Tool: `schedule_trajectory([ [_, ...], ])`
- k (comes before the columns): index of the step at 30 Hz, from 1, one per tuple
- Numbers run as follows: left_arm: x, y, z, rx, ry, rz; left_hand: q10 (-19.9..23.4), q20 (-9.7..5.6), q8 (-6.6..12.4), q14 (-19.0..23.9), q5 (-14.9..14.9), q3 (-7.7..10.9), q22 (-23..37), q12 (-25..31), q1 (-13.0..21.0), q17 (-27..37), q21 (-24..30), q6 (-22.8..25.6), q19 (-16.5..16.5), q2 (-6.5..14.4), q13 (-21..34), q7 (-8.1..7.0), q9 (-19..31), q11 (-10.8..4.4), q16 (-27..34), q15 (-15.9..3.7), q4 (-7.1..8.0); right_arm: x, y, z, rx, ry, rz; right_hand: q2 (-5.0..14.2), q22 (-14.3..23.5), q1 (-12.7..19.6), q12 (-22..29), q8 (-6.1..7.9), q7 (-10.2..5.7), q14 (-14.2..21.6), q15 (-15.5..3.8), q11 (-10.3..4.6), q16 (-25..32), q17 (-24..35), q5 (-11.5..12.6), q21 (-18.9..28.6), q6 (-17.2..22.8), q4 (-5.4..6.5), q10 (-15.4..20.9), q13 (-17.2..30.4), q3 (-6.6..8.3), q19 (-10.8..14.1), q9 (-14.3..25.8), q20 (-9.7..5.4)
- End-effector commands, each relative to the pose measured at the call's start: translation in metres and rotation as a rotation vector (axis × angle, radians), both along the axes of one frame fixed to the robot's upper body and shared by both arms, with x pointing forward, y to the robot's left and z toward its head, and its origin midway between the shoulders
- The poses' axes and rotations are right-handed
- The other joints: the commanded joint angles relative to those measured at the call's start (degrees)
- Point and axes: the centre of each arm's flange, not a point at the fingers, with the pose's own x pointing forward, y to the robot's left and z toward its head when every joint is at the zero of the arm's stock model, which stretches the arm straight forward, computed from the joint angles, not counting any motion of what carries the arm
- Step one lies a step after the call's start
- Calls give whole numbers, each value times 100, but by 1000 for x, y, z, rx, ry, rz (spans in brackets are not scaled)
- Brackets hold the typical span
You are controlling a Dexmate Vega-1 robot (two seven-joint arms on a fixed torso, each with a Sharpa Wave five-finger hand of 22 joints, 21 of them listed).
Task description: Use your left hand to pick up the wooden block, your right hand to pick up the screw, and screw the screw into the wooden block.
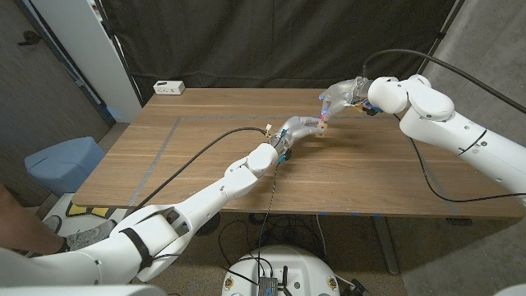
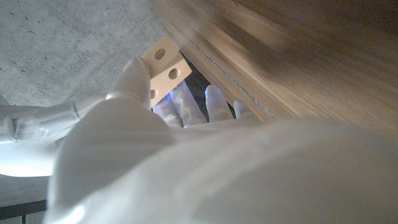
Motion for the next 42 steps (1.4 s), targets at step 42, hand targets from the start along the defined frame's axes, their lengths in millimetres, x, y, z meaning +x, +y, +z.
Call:
schedule_trajectory([
  [42,-4,1,-3,-4,0,5,55,29,36,49,21,111,26,52,51,14,30,153,35,192,147,55,26,-2,-3,-337,74,3,-6,-8,83,-14,43,174,20,46,140,432,220,361,-306,-7,170,47,-27,92,881,125,586,-8,-29,282,46,-290],
])
